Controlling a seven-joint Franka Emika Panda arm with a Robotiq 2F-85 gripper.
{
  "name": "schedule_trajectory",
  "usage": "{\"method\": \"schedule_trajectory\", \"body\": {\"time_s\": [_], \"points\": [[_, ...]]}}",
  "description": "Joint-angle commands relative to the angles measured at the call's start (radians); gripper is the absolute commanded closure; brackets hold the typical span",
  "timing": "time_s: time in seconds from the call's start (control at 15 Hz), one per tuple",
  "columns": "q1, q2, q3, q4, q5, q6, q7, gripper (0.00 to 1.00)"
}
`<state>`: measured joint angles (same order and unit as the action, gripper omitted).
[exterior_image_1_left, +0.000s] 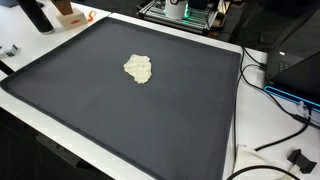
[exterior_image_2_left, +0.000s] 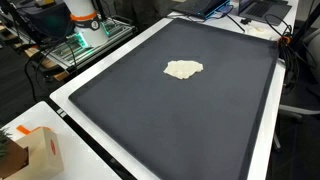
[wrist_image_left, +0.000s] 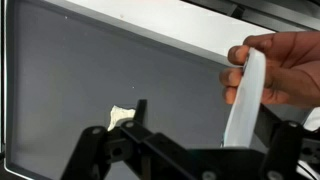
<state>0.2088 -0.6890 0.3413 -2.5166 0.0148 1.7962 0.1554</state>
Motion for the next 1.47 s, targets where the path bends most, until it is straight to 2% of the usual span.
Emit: {"method": "schedule_trajectory", "body": {"time_s": [0.0, 0.33, 0.4, 0.47, 0.53, 0.73, 1.07, 1.13, 1.2, 1.33, 1.4], "points": [[0.017, 0.005, -0.014, 0.002, -0.009, -0.002, 0.009, 0.00], [0.017, 0.010, -0.016, 0.007, -0.014, -0.003, 0.005, 0.00], [0.018, 0.014, -0.016, 0.010, -0.017, -0.004, -0.001, 0.25], [0.019, 0.017, -0.016, 0.013, -0.020, -0.004, -0.006, 0.26], [0.019, 0.019, -0.016, 0.014, -0.021, -0.005, -0.005, 0.32], [0.020, 0.023, -0.016, 0.017, -0.024, -0.005, -0.009, 0.58], [0.023, 0.031, -0.015, 0.025, -0.028, -0.006, -0.009, 0.94], [0.024, 0.034, -0.015, 0.027, -0.028, -0.006, -0.010, 0.99], [0.025, 0.037, -0.016, 0.029, -0.028, -0.006, -0.012, 1.00], [0.027, 0.043, -0.017, 0.033, -0.030, -0.007, -0.015, 1.00], [0.026, 0.035, -0.016, 0.028, -0.022, -0.002, 0.000, 0.96]]}}
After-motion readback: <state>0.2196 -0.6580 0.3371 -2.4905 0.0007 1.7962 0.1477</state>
